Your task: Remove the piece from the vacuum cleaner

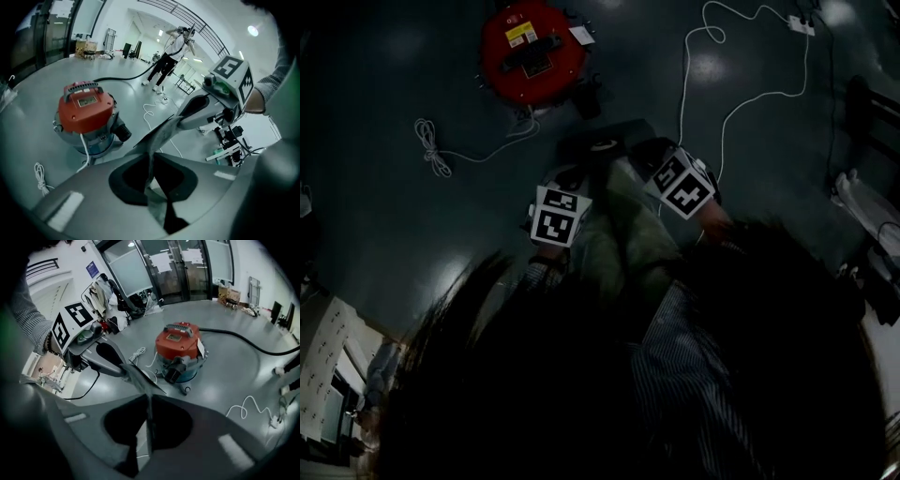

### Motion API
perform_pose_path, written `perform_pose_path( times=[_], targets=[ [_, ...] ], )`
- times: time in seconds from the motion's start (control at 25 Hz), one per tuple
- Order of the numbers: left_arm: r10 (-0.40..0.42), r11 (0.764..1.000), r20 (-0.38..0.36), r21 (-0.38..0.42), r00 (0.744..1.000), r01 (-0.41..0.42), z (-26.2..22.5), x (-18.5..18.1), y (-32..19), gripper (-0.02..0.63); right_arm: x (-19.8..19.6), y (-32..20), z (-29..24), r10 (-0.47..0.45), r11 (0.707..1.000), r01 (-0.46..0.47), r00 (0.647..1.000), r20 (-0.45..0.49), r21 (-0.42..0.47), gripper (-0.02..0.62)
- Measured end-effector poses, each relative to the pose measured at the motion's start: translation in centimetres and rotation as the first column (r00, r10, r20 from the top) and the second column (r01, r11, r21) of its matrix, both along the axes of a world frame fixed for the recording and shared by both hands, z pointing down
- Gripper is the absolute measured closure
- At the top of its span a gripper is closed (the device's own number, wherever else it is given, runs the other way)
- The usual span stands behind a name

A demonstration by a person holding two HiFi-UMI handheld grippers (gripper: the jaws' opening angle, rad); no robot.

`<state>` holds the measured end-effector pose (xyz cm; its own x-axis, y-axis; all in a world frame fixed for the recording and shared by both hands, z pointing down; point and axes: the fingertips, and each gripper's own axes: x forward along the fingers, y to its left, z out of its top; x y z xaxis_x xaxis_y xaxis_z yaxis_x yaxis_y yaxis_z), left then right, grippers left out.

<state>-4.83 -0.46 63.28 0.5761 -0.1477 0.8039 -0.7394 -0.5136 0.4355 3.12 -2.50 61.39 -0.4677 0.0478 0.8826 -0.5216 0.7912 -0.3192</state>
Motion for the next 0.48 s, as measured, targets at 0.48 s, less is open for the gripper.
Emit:
perform_pose_path(
  times=[0.48],
  targets=[
    [0.032, 0.988, -0.074, 0.156, 0.997, -0.020, -22.5, -0.7, -2.0, 0.577, -1.0, -0.9, -23.1, 0.186, 0.971, -0.210, 0.963, 0.194, 0.115, 0.571]
  ],
)
